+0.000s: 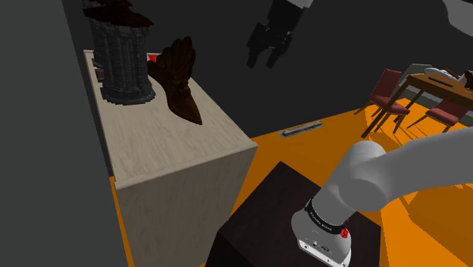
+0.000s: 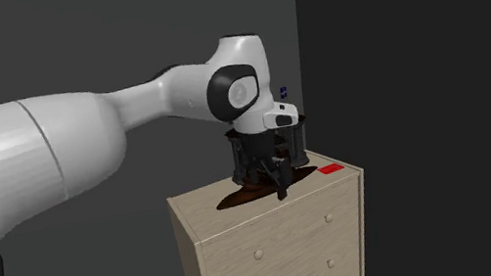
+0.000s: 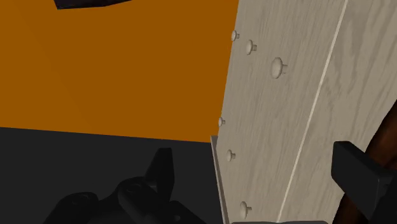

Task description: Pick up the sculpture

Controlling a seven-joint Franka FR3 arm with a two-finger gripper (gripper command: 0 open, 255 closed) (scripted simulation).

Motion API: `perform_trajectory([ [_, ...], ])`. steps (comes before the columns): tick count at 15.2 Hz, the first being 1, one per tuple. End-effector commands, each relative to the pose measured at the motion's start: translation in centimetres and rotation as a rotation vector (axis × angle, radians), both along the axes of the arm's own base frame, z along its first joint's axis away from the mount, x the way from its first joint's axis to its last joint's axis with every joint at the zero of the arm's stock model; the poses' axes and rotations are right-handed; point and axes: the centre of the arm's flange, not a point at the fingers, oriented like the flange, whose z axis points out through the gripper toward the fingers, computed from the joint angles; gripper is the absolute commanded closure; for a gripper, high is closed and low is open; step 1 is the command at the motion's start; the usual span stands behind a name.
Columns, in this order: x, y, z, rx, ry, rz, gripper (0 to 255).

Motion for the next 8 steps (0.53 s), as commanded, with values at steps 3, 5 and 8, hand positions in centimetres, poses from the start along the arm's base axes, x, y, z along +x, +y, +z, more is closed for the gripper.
perform_trajectory([
  [3, 4.5, 3.2, 0.9, -0.007, -0.017, -0.008, 0],
  [5, 6.6, 4.6, 1.3, -0.011, -0.026, -0.012, 0],
  [8, 9.8, 6.7, 2.0, -0.017, -0.039, -0.018, 0],
])
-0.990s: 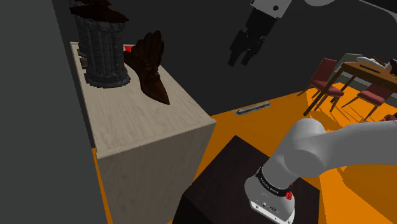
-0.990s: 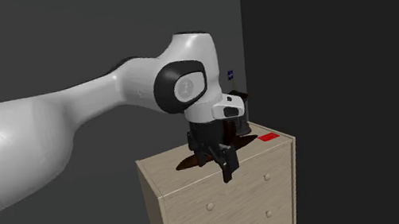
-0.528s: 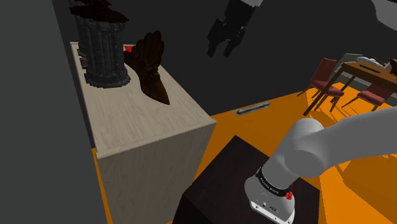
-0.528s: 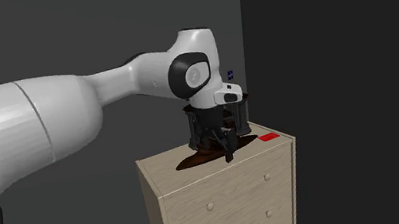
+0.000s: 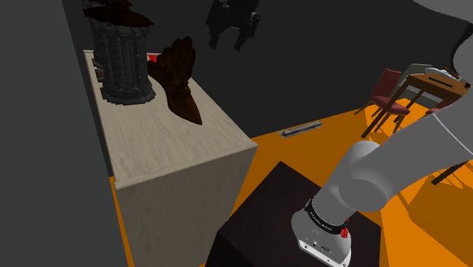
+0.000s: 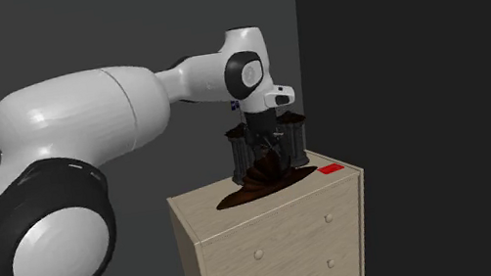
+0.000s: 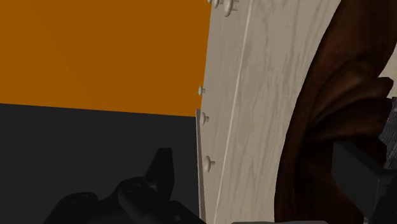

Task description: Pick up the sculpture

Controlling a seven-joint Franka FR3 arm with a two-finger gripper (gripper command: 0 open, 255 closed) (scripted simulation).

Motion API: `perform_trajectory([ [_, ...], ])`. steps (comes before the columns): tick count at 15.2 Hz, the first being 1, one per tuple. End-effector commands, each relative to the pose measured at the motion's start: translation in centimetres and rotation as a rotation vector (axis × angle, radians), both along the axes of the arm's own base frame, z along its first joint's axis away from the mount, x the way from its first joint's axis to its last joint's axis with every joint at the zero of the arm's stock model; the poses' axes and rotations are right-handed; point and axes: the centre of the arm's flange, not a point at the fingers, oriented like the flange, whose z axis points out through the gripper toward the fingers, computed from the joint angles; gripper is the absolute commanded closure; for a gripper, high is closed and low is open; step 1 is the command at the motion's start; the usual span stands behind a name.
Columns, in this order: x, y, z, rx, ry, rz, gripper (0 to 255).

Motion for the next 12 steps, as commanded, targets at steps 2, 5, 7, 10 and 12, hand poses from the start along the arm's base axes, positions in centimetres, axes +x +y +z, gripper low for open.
perform_trajectory([
  [2, 3.5, 2.2, 0.4, -0.005, -0.013, -0.006, 0],
  [5, 6.7, 4.3, 1.1, -0.011, -0.026, -0.013, 0],
  [7, 8.8, 5.6, 1.6, -0.015, -0.035, -0.017, 0],
  [10, 9.2, 5.9, 0.7, -0.016, -0.036, -0.017, 0],
  [12, 9.2, 5.9, -0.4, -0.016, -0.036, -0.017, 0],
])
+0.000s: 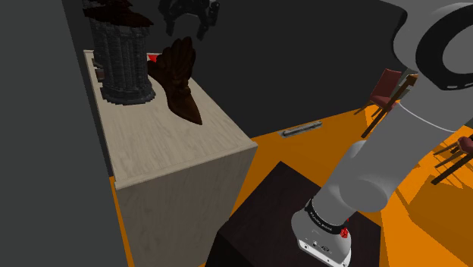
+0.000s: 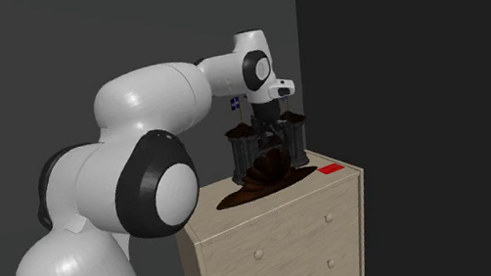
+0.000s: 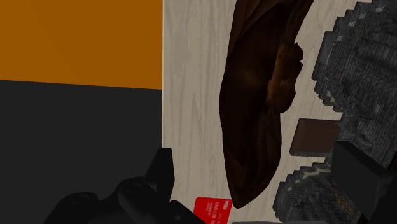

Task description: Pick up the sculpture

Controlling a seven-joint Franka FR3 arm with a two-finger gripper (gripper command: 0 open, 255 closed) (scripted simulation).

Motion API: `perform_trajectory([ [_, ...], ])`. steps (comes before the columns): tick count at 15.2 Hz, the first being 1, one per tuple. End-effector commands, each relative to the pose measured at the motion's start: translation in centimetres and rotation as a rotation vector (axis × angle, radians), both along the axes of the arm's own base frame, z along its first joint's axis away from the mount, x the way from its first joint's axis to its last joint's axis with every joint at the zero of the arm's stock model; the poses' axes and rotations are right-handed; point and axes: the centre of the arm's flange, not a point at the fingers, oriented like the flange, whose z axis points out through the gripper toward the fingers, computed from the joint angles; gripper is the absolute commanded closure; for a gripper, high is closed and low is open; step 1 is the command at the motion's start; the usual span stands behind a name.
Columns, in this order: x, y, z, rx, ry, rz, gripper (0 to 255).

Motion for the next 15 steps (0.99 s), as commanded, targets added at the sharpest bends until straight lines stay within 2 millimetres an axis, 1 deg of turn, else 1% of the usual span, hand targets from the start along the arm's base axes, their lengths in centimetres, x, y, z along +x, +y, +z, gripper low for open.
perform_trajectory([
  [1, 0.0, 0.1, -1.0, 0.0, -0.001, 0.0, 0],
  [3, 0.0, 0.1, -2.4, 0.0, -0.001, 0.0, 0],
  [5, 0.0, 0.1, -2.4, 0.0, -0.001, 0.0, 0],
  [6, 0.0, 0.0, -2.4, 0.0, -0.001, 0.0, 255],
  [15, 0.0, 0.1, -2.4, 0.0, -0.001, 0.0, 255],
])
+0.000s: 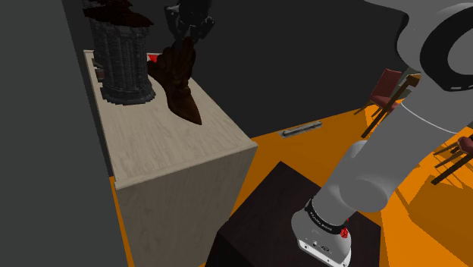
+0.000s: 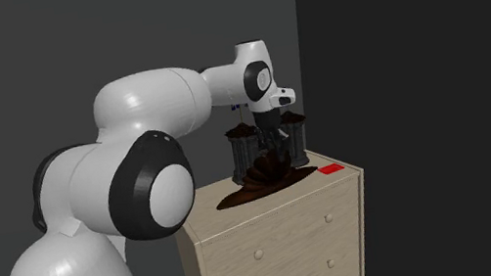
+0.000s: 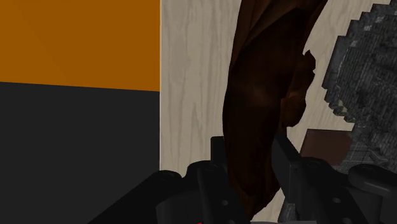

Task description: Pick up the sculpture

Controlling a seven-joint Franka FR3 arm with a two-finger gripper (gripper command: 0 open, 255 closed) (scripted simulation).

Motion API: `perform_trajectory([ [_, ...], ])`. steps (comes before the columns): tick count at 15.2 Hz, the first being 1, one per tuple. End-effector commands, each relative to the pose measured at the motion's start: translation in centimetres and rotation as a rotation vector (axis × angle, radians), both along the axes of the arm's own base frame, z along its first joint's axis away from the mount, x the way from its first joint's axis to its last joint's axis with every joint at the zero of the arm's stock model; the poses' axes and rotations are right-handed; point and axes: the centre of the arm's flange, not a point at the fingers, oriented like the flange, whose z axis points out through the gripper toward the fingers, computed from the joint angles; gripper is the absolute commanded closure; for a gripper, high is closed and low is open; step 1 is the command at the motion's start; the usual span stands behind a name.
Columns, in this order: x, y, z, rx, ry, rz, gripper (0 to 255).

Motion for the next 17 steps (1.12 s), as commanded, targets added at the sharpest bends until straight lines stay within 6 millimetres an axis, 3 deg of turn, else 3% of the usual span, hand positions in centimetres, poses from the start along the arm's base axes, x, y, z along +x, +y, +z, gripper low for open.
perform_trajectory([
  [1, 0.0, 0.1, 0.5, 0.0, 0.001, 0.0, 255],
  [15, 0.0, 0.1, 7.9, 0.0, 0.001, 0.0, 255],
  [17, 0.0, 0.1, 8.0, 0.0, 0.001, 0.0, 255],
])
